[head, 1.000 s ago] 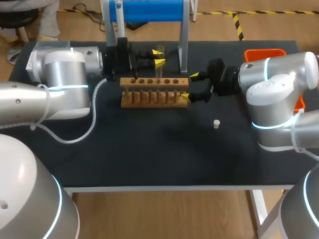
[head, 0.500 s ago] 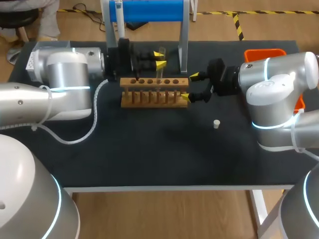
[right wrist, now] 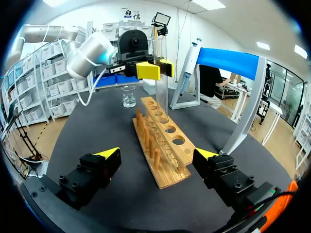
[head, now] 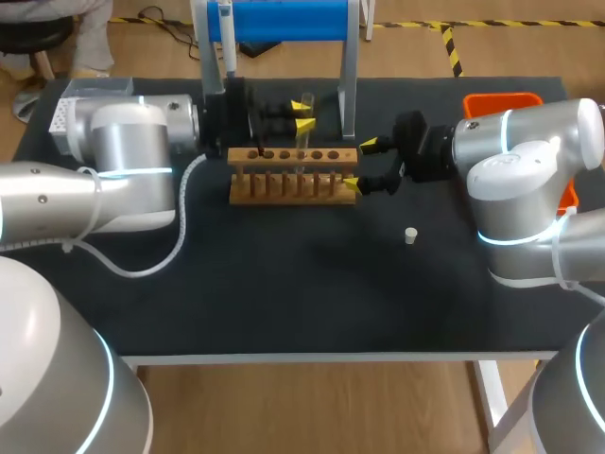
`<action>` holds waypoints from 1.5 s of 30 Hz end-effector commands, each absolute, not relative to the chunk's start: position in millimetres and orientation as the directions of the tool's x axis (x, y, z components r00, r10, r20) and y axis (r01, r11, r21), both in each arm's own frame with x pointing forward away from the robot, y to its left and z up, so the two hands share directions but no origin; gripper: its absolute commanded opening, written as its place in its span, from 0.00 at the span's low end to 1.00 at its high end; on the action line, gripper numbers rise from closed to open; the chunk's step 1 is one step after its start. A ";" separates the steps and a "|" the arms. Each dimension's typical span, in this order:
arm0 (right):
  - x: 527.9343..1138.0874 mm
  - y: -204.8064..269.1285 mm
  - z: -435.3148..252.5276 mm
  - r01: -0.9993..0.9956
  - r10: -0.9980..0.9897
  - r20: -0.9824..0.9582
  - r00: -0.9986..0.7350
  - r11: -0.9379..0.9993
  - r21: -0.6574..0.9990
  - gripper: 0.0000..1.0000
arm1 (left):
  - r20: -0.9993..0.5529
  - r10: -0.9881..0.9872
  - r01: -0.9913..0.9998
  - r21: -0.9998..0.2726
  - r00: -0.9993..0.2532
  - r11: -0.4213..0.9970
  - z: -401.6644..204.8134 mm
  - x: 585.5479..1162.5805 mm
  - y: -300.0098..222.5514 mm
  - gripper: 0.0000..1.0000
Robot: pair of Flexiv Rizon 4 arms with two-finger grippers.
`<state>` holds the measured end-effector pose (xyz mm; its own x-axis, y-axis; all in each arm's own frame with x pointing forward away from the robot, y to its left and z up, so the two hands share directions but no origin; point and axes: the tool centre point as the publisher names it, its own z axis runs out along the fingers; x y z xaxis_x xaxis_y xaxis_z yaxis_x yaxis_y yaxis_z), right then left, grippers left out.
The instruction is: Invert the test tube, pick up the pipette, mount the tip to pipette, aspirate from beaker and dispense into the tube, eject the tip, return the pipette, and cap with the stopper.
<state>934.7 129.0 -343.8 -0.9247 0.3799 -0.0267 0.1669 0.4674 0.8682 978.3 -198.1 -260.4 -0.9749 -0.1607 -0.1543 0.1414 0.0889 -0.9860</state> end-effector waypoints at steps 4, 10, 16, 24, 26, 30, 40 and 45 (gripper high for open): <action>934.7 128.4 -344.2 0.166 0.379 -0.026 -0.925 0.466 0.869 1.00 | -0.150 -0.157 0.139 -0.987 -0.976 0.077 -267.6 981.1 -198.9 0.00; 934.7 128.4 -344.2 0.166 0.379 -0.026 -0.925 0.466 0.869 1.00 | -0.145 -0.159 0.136 -0.988 -0.977 0.069 -271.8 981.7 -198.5 0.00; 934.7 128.4 -344.2 0.166 0.379 -0.026 -0.925 0.466 0.869 1.00 | -0.144 -0.161 0.135 -0.989 -0.976 0.064 -275.6 982.7 -198.8 0.00; 934.7 128.4 -344.2 0.166 0.379 -0.026 -0.925 0.466 0.869 1.00 | -0.140 -0.164 0.132 -0.989 -0.976 0.058 -280.8 984.1 -198.2 0.00; 934.7 128.4 -344.2 0.166 0.379 -0.026 -0.925 0.466 0.869 1.00 | -0.139 -0.164 0.131 -0.990 -0.977 0.057 -282.4 983.8 -198.2 0.00; 934.7 128.4 -344.2 0.166 0.379 -0.026 -0.925 0.466 0.869 1.00 | -0.136 -0.166 0.128 -0.990 -0.977 0.056 -284.6 983.5 -197.5 0.00; 934.7 128.4 -344.2 0.166 0.379 -0.026 -0.925 0.466 0.869 1.00 | -0.136 -0.178 0.129 -0.990 -0.975 0.050 -288.9 983.2 -195.7 0.00; 934.7 128.4 -344.2 0.166 0.379 -0.026 -0.925 0.466 0.869 1.00 | -0.138 -0.180 0.131 -0.990 -0.974 0.048 -289.4 983.1 -195.2 0.00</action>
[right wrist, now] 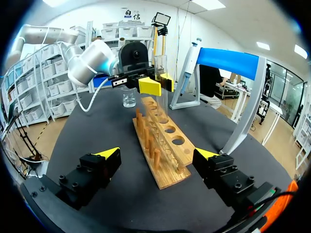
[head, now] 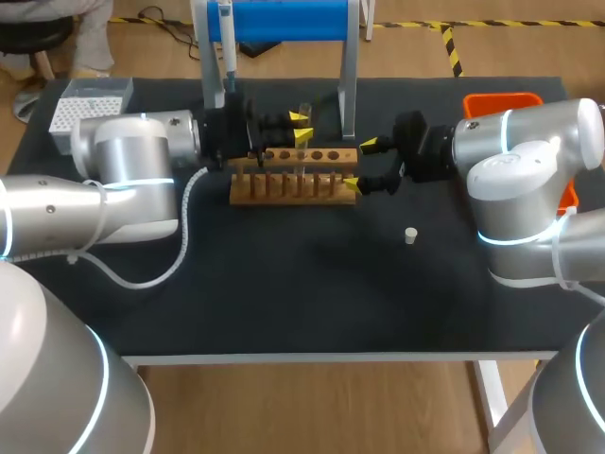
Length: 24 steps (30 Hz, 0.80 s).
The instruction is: Invert the test tube, pick up the pipette, mount the tip to pipette, aspirate from beaker and dispense into the tube, eject the tip, return the pipette, and cap with the stopper.
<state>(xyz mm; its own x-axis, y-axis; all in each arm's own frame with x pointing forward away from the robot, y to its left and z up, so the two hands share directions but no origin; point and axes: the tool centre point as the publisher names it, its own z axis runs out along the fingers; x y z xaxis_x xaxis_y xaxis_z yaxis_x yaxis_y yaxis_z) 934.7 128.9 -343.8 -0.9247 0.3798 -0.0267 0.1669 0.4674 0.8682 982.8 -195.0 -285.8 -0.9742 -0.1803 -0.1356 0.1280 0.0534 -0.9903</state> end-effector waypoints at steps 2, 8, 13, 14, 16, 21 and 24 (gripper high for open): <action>934.7 128.4 -344.2 0.166 0.379 -0.026 -0.925 0.466 0.869 1.00 | -0.138 -0.180 0.131 -0.990 -0.974 0.048 -289.8 983.0 -195.0 0.00; 934.7 128.4 -344.2 0.166 0.379 -0.026 -0.925 0.466 0.869 1.00 | -0.135 -0.173 0.128 -0.990 -0.976 0.051 -290.5 982.6 -195.2 0.00; 934.7 128.4 -344.2 0.166 0.379 -0.026 -0.925 0.466 0.869 1.00 | -0.131 -0.160 0.124 -0.991 -0.978 0.052 -288.6 982.4 -197.3 1.00; 934.7 128.4 -344.2 0.166 0.379 -0.026 -0.925 0.466 0.869 1.00 | -0.130 -0.160 0.123 -0.991 -0.978 0.052 -287.9 982.3 -197.6 1.00; 934.7 128.4 -344.2 0.166 0.379 -0.026 -0.925 0.466 0.869 1.00 | -0.131 -0.160 0.124 -0.991 -0.978 0.053 -286.1 982.0 -197.8 1.00; 934.7 128.4 -344.2 0.166 0.379 -0.026 -0.925 0.466 0.869 1.00 | -0.133 -0.161 0.125 -0.990 -0.978 0.063 -279.3 980.3 -196.8 1.00; 934.7 128.4 -344.2 0.166 0.379 -0.026 -0.925 0.466 0.869 1.00 | -0.130 -0.163 0.119 -0.990 -0.978 0.077 -274.4 978.0 -194.9 1.00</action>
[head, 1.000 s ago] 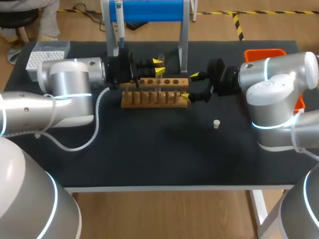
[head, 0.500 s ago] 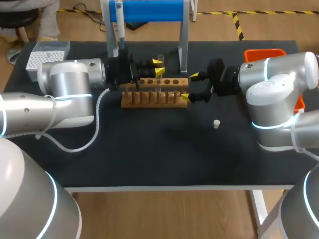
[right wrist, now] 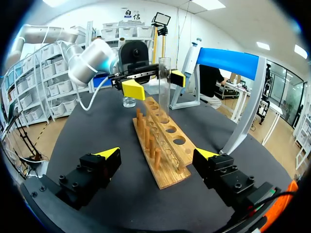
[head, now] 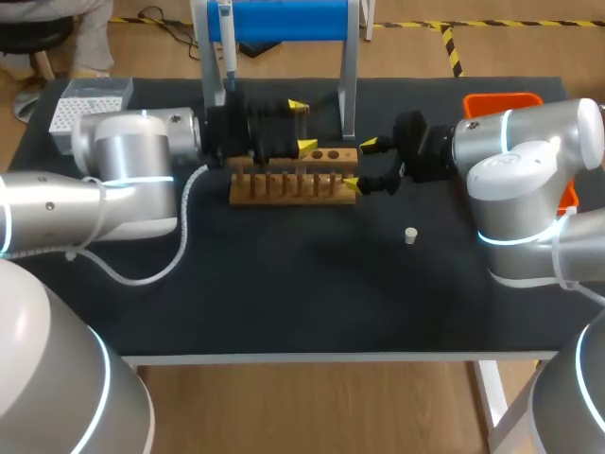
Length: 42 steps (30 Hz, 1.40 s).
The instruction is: Invert the test tube, pick up the pipette, mount the tip to pipette, aspirate from beaker and dispense into the tube, eject the tip, return the pipette, and cap with the stopper.
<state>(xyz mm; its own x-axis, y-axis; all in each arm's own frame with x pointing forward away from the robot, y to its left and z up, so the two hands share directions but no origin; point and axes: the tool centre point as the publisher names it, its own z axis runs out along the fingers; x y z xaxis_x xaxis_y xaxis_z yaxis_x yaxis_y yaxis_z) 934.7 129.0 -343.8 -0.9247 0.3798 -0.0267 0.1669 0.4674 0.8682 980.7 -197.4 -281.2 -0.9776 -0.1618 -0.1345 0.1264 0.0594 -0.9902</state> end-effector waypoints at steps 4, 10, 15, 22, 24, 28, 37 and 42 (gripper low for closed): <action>934.7 128.4 -344.2 0.166 0.379 -0.026 -0.925 0.466 0.869 1.00 | -0.116 -0.171 0.099 -0.989 -0.978 0.106 -266.7 970.7 -186.2 1.00; 934.7 128.4 -344.2 0.166 0.379 -0.026 -0.925 0.466 0.869 1.00 | -0.080 -0.198 0.050 -0.987 -0.977 0.152 -253.3 952.0 -163.8 1.00; 934.7 128.4 -344.2 0.166 0.379 -0.026 -0.925 0.466 0.869 1.00 | -0.059 -0.249 0.013 -0.983 -0.967 0.183 -240.3 930.9 -130.6 1.00; 934.7 128.4 -344.2 0.166 0.379 -0.026 -0.925 0.466 0.869 1.00 | -0.031 -0.374 -0.052 -0.977 -0.927 0.209 -232.4 898.0 -73.2 1.00; 934.7 128.4 -344.2 0.166 0.379 -0.026 -0.925 0.466 0.869 1.00 | -0.013 -0.429 -0.081 -0.976 -0.903 0.201 -234.0 888.0 -58.3 1.00; 934.7 128.4 -344.2 0.166 0.379 -0.026 -0.925 0.466 0.869 1.00 | -0.013 -0.429 -0.081 -0.976 -0.903 0.201 -234.0 888.0 -58.3 1.00; 934.7 128.4 -344.2 0.166 0.379 -0.026 -0.925 0.466 0.869 1.00 | -0.013 -0.429 -0.081 -0.976 -0.903 0.201 -234.0 888.0 -58.3 1.00; 934.7 128.4 -344.2 0.166 0.379 -0.026 -0.925 0.466 0.869 1.00 | -0.013 -0.429 -0.081 -0.976 -0.903 0.201 -234.0 888.0 -58.3 1.00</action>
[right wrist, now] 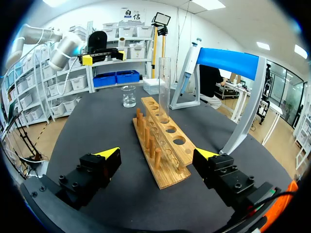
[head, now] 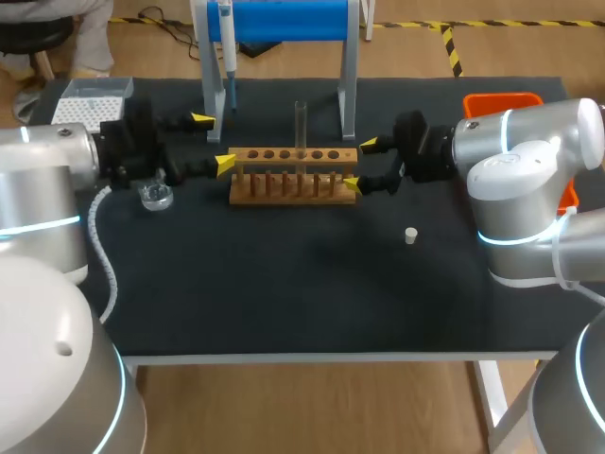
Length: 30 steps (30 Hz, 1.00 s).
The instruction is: Invert the test tube, pick up the pipette, mount the tip to pipette, aspirate from beaker and dispense into the tube, eject the tip, return the pipette, and cap with the stopper.
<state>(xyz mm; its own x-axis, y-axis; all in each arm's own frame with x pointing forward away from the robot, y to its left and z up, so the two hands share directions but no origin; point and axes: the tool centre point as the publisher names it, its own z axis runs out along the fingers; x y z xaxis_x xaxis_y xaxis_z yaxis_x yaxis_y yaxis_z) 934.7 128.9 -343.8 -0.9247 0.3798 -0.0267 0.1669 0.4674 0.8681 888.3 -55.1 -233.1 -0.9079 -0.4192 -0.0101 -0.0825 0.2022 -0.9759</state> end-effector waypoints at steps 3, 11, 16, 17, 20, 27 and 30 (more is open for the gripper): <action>934.7 128.4 -344.2 0.166 0.379 -0.026 -0.925 0.466 0.869 1.00 | -0.013 -0.429 -0.081 -0.976 -0.903 0.201 -234.0 888.0 -58.3 1.00; 934.7 128.4 -344.2 0.166 0.379 -0.026 -0.925 0.466 0.869 1.00 | -0.015 -0.631 -0.165 -0.960 -0.776 0.227 -248.2 897.8 21.9 1.00; 934.7 128.4 -344.2 0.166 0.379 -0.026 -0.925 0.466 0.869 1.00 | -0.034 -0.787 -0.245 -0.941 -0.616 0.232 -256.9 903.7 100.6 1.00; 934.7 128.4 -344.2 0.166 0.379 -0.026 -0.925 0.466 0.869 1.00 | -0.034 -0.811 -0.262 -0.938 -0.584 0.228 -258.7 904.8 114.4 1.00; 934.7 128.4 -344.2 0.166 0.379 -0.026 -0.925 0.466 0.869 1.00 | -0.038 -0.871 -0.308 -0.927 -0.489 0.213 -263.5 908.7 151.6 1.00; 934.7 128.4 -344.2 0.166 0.379 -0.026 -0.925 0.466 0.869 1.00 | -0.051 -0.955 -0.398 -0.902 -0.292 0.170 -271.1 916.5 209.6 1.00; 934.7 128.4 -344.2 0.166 0.379 -0.026 -0.925 0.466 0.869 1.00 | -0.059 -0.974 -0.424 -0.893 -0.220 0.150 -271.3 918.7 221.7 1.00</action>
